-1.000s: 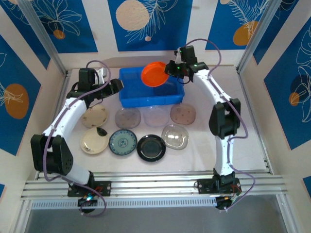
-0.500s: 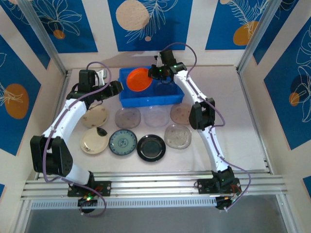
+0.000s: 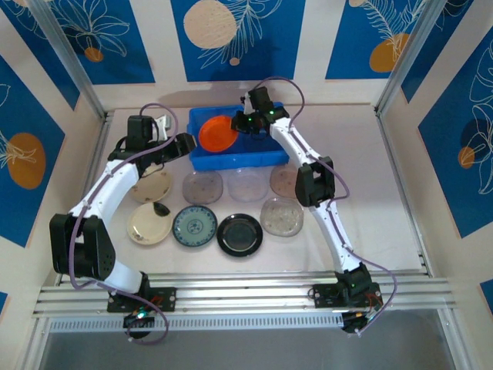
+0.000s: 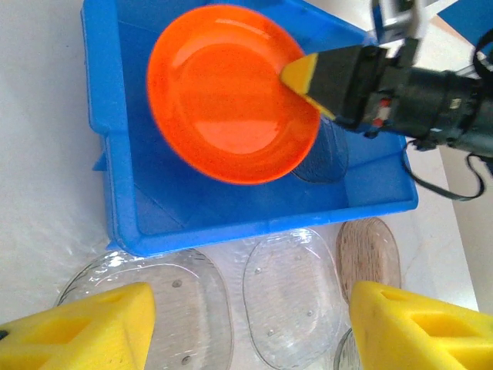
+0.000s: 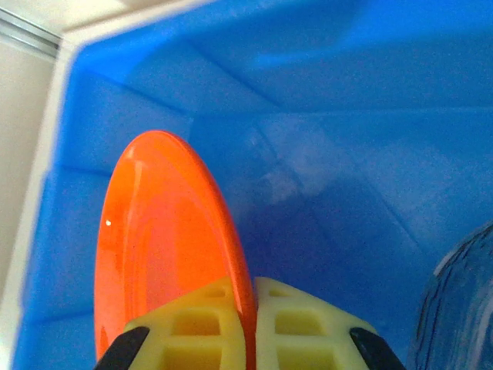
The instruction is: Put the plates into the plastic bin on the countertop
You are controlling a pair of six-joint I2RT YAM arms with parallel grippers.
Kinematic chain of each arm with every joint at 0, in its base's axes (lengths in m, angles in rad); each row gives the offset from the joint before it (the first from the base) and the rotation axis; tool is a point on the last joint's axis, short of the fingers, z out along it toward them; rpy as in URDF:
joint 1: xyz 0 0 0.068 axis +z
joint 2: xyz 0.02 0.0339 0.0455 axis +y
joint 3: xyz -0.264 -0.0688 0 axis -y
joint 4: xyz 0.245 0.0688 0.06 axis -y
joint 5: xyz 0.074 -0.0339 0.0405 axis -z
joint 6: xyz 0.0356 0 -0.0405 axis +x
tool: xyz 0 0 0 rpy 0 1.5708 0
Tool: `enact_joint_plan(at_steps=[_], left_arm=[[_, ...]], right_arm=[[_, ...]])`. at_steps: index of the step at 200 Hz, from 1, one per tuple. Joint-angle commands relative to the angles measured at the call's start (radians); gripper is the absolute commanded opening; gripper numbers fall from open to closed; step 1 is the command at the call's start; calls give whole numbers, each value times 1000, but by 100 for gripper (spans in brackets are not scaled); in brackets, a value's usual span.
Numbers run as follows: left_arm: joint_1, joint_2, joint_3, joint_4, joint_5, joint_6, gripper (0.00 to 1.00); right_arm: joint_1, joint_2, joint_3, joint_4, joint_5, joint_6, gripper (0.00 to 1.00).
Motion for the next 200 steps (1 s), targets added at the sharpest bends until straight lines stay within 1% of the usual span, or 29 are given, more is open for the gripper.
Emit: enact_joint_plan(at_steps=[1,62,78,102,112,122,143,158,172,200], left_arm=[[-1,13,-15,36,29,-10,68],[-2,32,-30,54,37,-13,67],[-2,38,-34,62,44,-18,67],[-2,41,-36,68,45,-21,67],[-2,46,-33,69,46,-21,67],[-2,50,-31,72,48,-21,67],[-2,55,-34,84,54,-27,67],[-2,55,-38,90,58,-29,68],[-2,53,-39,89,59,-29,68],[-5,52,-40,96,57,-33,68]], right_arm=[[16,21,27,25,15,-6,0],[27,49,26,44,38,7,0],[29,56,26,39,37,14,2],[38,61,27,27,50,14,11],[41,61,29,21,58,12,16],[46,61,32,11,64,7,19],[49,61,43,-11,80,-3,28],[49,56,49,-27,88,-9,30],[49,50,49,-44,107,-12,34],[51,23,32,-62,141,-27,35]])
